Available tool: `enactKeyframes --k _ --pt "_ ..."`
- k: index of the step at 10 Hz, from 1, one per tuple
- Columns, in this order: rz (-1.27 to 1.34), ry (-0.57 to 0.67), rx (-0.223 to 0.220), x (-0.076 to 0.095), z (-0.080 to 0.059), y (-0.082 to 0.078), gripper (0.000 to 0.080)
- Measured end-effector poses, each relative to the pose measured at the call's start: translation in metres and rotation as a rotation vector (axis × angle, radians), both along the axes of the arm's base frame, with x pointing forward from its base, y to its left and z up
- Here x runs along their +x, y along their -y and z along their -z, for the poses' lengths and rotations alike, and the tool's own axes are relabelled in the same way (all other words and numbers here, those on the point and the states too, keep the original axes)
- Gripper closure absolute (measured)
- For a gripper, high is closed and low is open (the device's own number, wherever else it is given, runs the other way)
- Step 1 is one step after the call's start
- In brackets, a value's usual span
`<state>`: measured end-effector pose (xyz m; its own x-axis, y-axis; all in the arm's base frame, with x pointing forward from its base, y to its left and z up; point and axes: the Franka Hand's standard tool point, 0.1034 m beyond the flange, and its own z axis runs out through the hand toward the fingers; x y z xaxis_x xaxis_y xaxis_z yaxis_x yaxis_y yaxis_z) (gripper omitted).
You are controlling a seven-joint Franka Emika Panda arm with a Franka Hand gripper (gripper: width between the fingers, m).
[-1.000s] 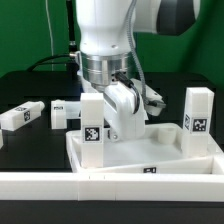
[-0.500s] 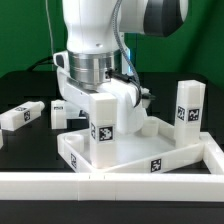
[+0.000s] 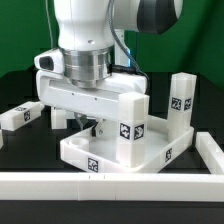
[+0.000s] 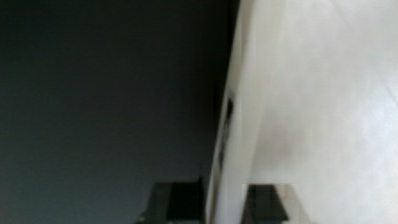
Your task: Assemble desk
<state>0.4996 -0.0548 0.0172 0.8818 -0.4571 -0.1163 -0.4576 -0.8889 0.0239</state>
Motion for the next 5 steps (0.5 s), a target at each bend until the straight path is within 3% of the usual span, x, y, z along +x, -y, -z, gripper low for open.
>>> enactKeyframes --k 5 --pt "-0.342 0.007 0.029 0.0006 0.0000 0.0031 0.0727"
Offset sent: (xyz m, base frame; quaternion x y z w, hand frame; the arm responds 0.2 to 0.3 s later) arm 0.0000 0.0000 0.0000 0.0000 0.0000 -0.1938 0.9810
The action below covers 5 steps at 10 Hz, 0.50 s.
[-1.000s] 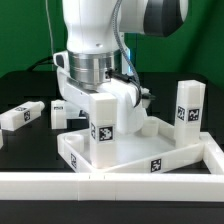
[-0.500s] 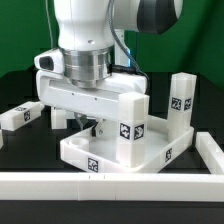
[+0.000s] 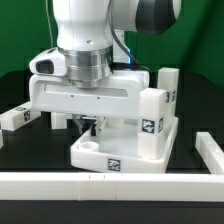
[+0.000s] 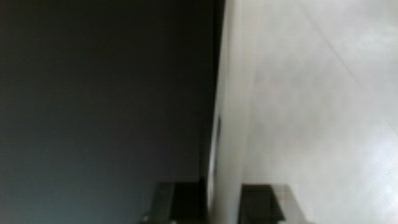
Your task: Assemble desk
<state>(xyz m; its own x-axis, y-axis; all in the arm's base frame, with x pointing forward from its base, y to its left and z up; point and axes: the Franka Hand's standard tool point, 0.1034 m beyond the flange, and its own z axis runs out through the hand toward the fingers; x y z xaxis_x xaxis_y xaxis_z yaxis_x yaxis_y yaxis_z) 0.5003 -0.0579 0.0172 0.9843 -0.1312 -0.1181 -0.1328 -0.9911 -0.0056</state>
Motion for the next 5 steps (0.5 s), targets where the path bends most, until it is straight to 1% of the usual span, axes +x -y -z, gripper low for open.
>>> enactKeyframes --k 2,4,5 --pt "-0.125 0.000 -0.007 0.009 0.003 -0.007 0.0735" --pt "-0.194 0.009 -0.015 0.021 0.003 -0.014 0.0736" --pt "-0.278 0.020 -0.025 0.026 0.003 -0.014 0.0736"
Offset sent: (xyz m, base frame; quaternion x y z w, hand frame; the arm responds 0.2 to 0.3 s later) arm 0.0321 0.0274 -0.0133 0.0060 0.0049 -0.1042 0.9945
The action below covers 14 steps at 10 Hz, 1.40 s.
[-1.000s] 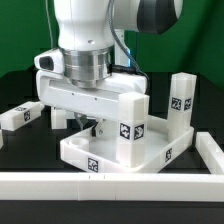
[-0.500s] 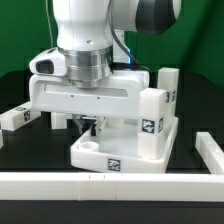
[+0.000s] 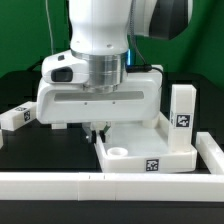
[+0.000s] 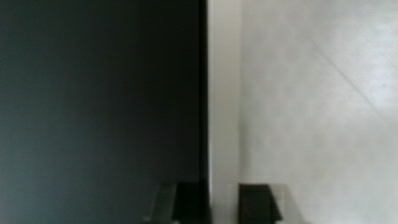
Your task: Assemble desk
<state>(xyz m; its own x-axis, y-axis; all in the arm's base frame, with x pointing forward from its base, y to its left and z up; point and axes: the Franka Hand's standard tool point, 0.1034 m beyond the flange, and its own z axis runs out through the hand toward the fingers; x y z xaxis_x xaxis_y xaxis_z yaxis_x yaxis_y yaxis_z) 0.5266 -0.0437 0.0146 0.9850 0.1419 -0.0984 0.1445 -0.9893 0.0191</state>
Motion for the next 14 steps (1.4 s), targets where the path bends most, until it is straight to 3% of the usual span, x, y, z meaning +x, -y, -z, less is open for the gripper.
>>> enactKeyframes --k 5,9,14 --pt "-0.325 -0.018 0.013 -0.001 0.000 0.008 0.0736" --pt "-0.683 -0.030 0.007 0.018 -0.005 -0.012 0.0736" --pt "-1.004 -0.074 0.008 0.017 -0.004 -0.003 0.0736"
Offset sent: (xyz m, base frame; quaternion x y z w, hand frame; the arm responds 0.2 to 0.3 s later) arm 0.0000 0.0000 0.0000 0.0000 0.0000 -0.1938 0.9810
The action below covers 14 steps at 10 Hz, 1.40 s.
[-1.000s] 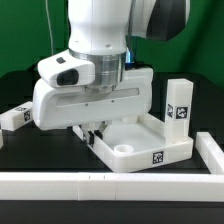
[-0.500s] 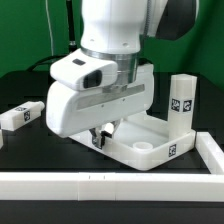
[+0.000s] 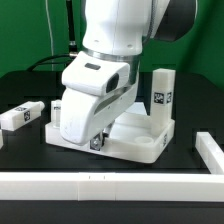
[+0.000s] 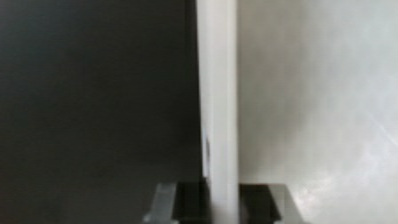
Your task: Assemble desk
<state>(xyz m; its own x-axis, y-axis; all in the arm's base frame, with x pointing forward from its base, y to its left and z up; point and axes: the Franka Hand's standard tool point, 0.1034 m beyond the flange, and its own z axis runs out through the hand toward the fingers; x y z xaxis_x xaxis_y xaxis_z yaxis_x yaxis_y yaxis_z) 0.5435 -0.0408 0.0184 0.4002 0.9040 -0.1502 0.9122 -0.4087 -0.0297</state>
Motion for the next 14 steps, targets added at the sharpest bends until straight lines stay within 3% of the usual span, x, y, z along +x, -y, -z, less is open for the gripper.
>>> enactKeyframes --k 3,7,10,11,14 --pt "-0.204 -0.029 -0.012 0.021 -0.004 -0.022 0.0736" --pt "-0.244 0.007 0.004 0.054 -0.003 -0.055 0.0736" --pt "-0.234 0.012 -0.002 0.081 -0.001 -0.070 0.0735" --pt "-0.237 0.011 -0.021 0.080 -0.001 -0.068 0.0735" --pt "-0.234 0.006 -0.023 0.079 0.001 -0.062 0.0736"
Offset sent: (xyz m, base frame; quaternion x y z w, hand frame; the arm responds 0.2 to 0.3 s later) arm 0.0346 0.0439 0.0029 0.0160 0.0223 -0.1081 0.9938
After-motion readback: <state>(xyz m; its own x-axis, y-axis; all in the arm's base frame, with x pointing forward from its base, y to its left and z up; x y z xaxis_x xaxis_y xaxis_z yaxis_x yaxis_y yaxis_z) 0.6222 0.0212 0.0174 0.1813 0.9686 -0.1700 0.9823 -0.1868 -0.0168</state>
